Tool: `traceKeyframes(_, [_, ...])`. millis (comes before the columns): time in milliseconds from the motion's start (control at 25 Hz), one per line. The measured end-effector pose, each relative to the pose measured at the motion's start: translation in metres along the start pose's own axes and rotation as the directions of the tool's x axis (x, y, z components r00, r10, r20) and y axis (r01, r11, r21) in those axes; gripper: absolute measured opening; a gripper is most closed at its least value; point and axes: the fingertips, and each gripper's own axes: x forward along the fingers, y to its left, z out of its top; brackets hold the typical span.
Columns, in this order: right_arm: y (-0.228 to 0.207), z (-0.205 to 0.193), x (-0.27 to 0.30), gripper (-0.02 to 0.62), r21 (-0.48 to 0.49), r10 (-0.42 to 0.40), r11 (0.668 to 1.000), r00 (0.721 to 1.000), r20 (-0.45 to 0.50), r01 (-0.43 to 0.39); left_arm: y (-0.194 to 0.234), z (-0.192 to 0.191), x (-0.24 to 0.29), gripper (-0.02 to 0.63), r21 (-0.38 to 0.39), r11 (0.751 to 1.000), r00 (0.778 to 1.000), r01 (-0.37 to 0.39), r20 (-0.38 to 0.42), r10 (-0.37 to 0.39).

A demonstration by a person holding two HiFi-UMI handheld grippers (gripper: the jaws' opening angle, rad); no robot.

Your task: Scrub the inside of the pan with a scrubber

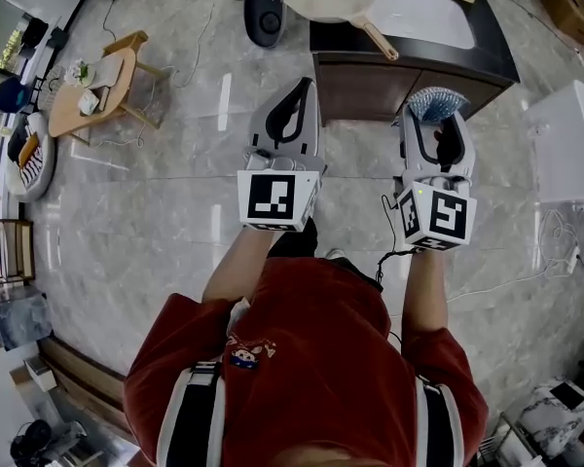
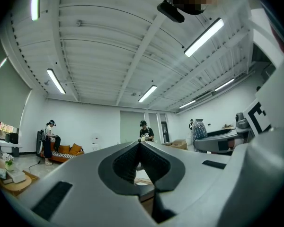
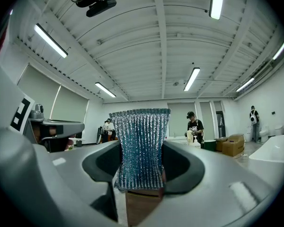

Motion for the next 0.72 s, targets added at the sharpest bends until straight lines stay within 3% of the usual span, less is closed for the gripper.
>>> traceKeyframes(480, [0.040,-0.012,0.152,0.262,-0.056,-0.002,0.998,0.999,-0.048,-0.001,0.129,-0.019,0.097,0.006,-0.056,0.998,1.000,-0.021,0.019,0.022])
traceKeyframes(720, [0.052,-0.017,0.205,0.250,-0.079,-0.004,0.997,0.998,-0.066,-0.002,0.164,-0.022,0.136,0.006,-0.071,0.997,0.999,0.005,0.042,-0.002])
